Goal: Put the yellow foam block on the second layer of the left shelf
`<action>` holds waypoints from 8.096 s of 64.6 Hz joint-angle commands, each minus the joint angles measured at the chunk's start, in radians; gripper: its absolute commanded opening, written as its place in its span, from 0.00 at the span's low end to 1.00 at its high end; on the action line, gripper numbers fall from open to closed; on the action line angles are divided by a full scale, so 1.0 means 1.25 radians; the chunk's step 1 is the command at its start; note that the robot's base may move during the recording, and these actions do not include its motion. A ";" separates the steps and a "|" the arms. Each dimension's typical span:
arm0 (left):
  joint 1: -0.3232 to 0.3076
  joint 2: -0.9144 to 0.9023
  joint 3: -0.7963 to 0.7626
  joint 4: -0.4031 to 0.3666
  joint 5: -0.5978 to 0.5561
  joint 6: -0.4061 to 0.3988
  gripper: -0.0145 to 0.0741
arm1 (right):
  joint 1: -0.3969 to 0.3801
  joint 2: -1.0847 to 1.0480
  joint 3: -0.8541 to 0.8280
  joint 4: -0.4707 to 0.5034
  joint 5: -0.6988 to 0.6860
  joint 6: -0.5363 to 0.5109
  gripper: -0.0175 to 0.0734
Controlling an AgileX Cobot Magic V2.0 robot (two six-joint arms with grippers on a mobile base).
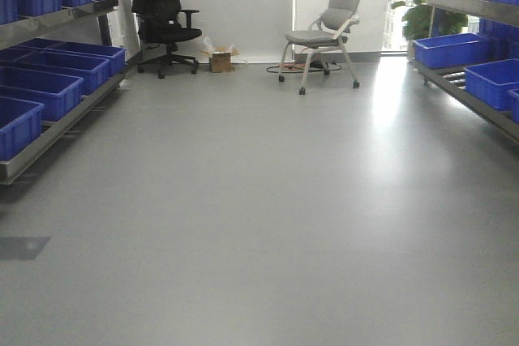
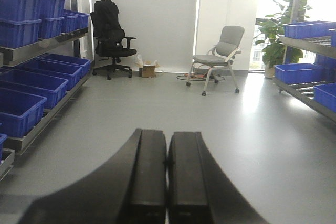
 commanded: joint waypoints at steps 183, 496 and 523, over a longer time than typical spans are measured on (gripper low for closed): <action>-0.005 -0.013 0.021 -0.003 -0.072 -0.004 0.32 | -0.005 0.001 -0.025 -0.001 -0.070 -0.006 0.63; -0.005 -0.013 0.021 -0.003 -0.072 -0.004 0.32 | -0.109 -0.420 0.452 -0.036 -0.266 -0.004 0.25; -0.005 -0.013 0.021 -0.003 -0.072 -0.004 0.32 | -0.109 -0.420 0.452 -0.036 -0.266 -0.004 0.25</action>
